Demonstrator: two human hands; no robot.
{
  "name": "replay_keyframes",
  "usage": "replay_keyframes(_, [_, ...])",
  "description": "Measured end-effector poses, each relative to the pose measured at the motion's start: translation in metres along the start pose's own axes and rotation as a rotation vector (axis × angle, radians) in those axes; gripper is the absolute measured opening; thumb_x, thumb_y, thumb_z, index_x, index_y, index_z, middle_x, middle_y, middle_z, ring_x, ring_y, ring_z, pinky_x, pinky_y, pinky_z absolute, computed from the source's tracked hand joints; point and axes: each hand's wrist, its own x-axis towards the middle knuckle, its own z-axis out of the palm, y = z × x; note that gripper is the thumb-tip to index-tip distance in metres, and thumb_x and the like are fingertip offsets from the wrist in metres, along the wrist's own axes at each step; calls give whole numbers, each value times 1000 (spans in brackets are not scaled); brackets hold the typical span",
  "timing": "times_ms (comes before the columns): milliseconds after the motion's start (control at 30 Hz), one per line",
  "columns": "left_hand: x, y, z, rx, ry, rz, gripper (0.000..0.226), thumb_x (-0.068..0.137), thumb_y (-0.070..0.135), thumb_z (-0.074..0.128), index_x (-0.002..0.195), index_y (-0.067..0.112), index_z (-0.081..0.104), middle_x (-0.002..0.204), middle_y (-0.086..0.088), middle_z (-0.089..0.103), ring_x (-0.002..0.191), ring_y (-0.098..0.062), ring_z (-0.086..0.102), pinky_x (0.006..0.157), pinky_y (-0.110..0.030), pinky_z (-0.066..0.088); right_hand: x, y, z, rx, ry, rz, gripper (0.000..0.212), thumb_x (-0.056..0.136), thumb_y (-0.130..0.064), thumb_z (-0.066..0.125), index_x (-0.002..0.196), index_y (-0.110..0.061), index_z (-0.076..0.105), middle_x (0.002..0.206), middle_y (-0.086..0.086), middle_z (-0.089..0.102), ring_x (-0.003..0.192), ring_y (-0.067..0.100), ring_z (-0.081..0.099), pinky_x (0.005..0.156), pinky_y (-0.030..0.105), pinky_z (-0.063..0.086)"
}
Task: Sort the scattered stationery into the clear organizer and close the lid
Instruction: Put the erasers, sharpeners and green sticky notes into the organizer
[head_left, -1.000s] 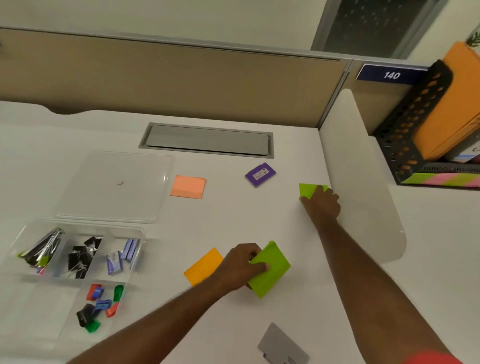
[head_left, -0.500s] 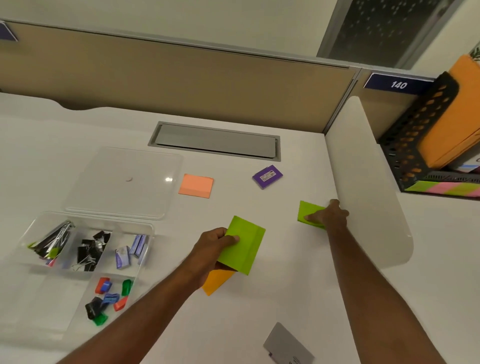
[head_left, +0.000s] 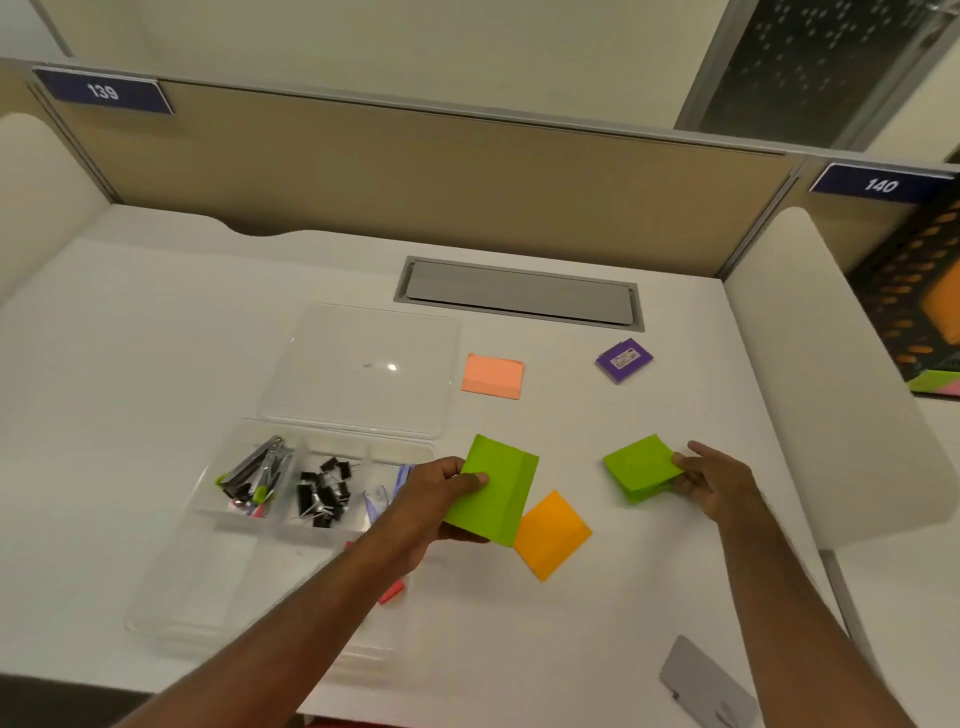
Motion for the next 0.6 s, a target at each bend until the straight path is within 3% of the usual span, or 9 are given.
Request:
replay_keyframes(67, [-4, 3, -26, 13, 3, 2, 13, 91, 17, 68, 101, 8, 69, 97, -12, 74, 88, -26, 73, 64, -41, 60, -24, 10, 24, 28, -43, -47, 53, 88, 16, 57, 139, 1, 50, 88, 15, 62, 75, 19, 58, 67, 29, 49])
replay_keyframes(200, [-14, 8, -79, 10, 3, -2, 7, 92, 17, 67, 94, 10, 69, 89, -10, 75, 82, -25, 73, 60, -39, 59, -89, 20, 84, 30, -140, -210, 46, 87, 15, 57, 130, 0, 57, 92, 15, 65, 80, 21, 65, 63, 24, 59])
replay_keyframes(300, [-17, 10, -115, 70, 26, 22, 8, 93, 16, 65, 97, 9, 68, 93, -14, 72, 83, -29, 72, 57, -40, 60, -146, 22, 137, -149, -235, -392, 37, 83, 14, 60, 112, -7, 68, 84, 7, 68, 75, 18, 66, 64, 27, 55])
replay_keyframes(433, [-19, 10, -155, 70, 12, 21, 14, 95, 15, 63, 107, 11, 68, 101, -16, 72, 87, -30, 72, 61, -46, 62, -219, 27, 205, -504, -269, -893, 38, 79, 15, 61, 90, -20, 68, 83, -5, 69, 78, 8, 64, 68, 21, 53])
replay_keyframes(600, [-19, 18, -189, -104, -86, -35, 14, 95, 16, 61, 104, 9, 69, 95, -15, 72, 80, -29, 74, 57, -41, 61, -281, 66, 254, -668, -193, -1587, 30, 85, 9, 57, 94, -18, 65, 95, -6, 64, 94, 10, 59, 83, 21, 45])
